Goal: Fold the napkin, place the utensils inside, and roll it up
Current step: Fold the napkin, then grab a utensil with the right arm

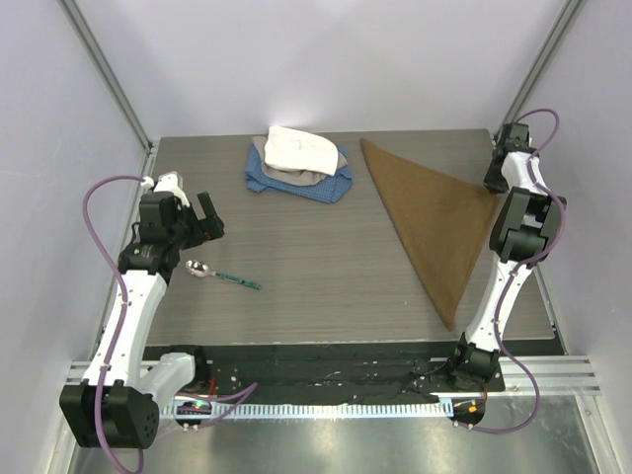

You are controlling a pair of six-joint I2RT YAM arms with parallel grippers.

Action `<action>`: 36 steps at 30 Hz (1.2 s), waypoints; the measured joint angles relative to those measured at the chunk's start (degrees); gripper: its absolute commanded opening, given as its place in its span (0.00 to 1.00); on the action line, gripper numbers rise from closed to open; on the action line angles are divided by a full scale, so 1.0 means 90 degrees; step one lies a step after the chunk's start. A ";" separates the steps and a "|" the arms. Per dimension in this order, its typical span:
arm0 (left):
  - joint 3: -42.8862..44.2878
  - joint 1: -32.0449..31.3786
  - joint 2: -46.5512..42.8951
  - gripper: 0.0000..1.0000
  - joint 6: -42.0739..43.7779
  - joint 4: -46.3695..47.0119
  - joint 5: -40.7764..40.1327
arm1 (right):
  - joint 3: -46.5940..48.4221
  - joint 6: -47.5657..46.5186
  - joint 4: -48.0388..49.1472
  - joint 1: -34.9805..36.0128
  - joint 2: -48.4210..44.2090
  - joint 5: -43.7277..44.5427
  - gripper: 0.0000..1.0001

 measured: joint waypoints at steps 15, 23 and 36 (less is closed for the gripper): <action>0.0000 0.0000 0.0032 1.00 -0.0024 -0.0002 -0.0039 | -0.0537 0.0202 -0.0058 -0.0022 -0.0355 0.0100 0.54; 0.0000 0.0425 0.0158 1.00 -0.0287 -0.0073 -0.0612 | -0.1537 -0.0287 0.0435 0.1863 -0.2057 -0.0488 0.55; -0.0024 0.2244 0.0226 1.00 -0.0692 -0.0053 -0.0053 | -0.1622 -0.1139 0.1214 0.7138 -0.1503 -0.2205 0.53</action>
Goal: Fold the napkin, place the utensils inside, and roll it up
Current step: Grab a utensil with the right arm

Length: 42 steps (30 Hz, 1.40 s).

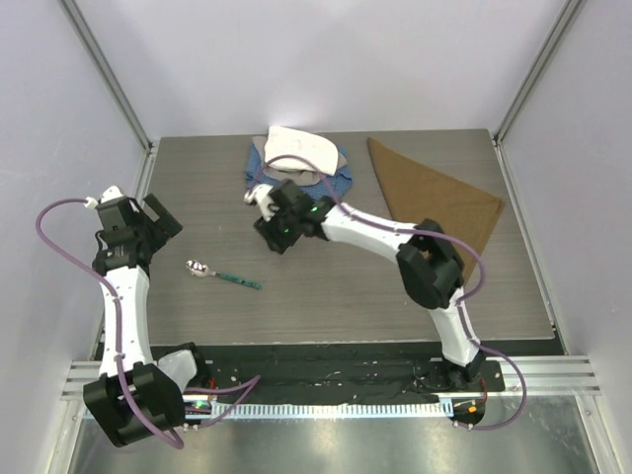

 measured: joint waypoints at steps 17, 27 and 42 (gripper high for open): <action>0.0000 0.0005 -0.0359 1.00 0.0138 -0.0049 0.0138 | 0.1338 -0.0801 -0.0318 0.1651 0.1569 0.0274 0.53; 0.0000 0.0005 -0.0359 1.00 0.0124 -0.0049 0.0304 | 0.1409 -0.0806 -0.0335 0.1768 0.1768 0.0357 0.48; 0.0000 0.0005 -0.0342 1.00 0.0119 -0.0049 0.0481 | 0.1443 -0.0799 -0.0340 0.2059 0.1870 0.1154 0.01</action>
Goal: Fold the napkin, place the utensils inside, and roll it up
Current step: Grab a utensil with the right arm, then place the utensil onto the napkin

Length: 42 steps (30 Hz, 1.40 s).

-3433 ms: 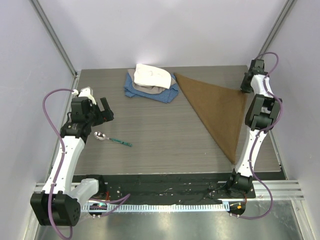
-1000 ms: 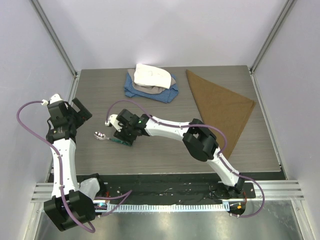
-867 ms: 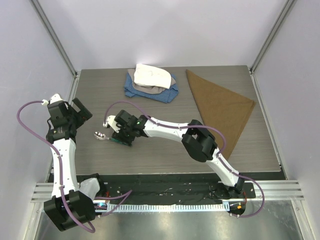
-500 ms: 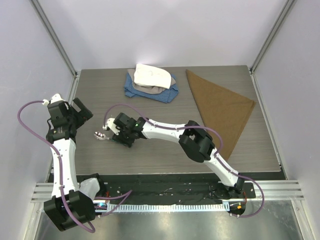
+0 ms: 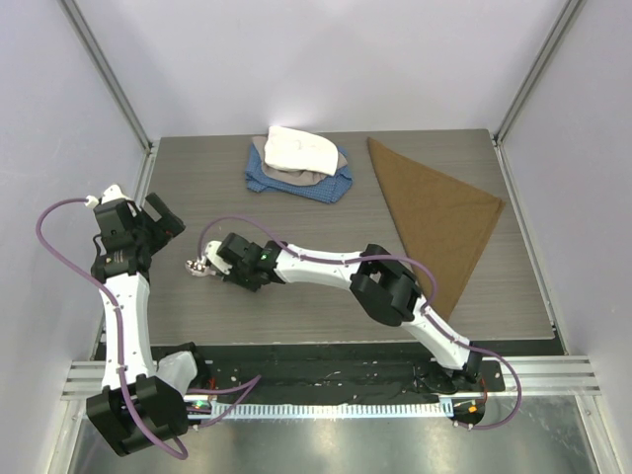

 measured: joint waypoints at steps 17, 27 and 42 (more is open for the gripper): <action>0.0000 0.0000 0.0036 1.00 -0.0002 0.0007 0.0219 | -0.3587 0.1304 0.0838 -0.1222 -0.2810 0.0291 0.01; 0.0000 0.0000 0.0100 1.00 -0.0012 0.0007 0.0316 | -0.4898 0.1787 0.0765 -0.3466 -0.5015 0.0974 0.01; -0.0002 0.0000 0.0163 1.00 -0.0053 0.0012 0.0481 | -0.5530 0.1948 0.0760 -0.5661 -0.4741 0.0945 0.01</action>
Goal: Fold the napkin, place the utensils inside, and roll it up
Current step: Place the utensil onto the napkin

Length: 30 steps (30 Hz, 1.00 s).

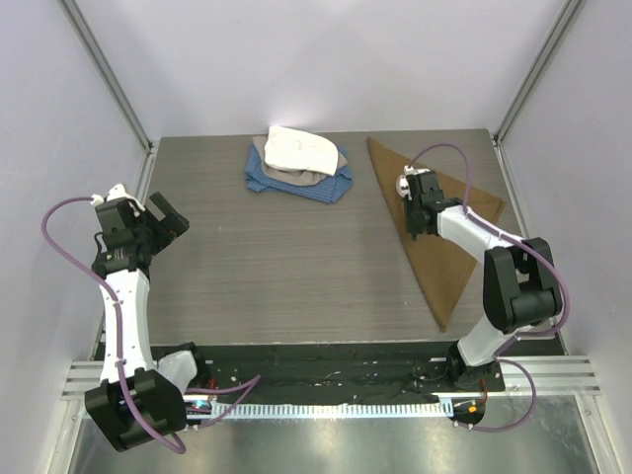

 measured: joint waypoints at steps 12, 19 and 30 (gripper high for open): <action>0.0000 -0.0002 0.0029 1.00 -0.0015 0.0019 0.0114 | 0.0007 -0.0435 0.0233 -0.0092 0.0763 -0.0391 0.01; 0.0000 0.0000 0.0029 1.00 -0.0053 0.0049 0.0143 | 0.0117 -0.0629 0.0279 -0.0163 0.0843 -0.0408 0.01; -0.0017 -0.0002 0.0036 1.00 -0.0119 0.0102 0.0206 | 0.0296 -0.0814 0.0250 -0.0469 0.0969 -0.0478 0.01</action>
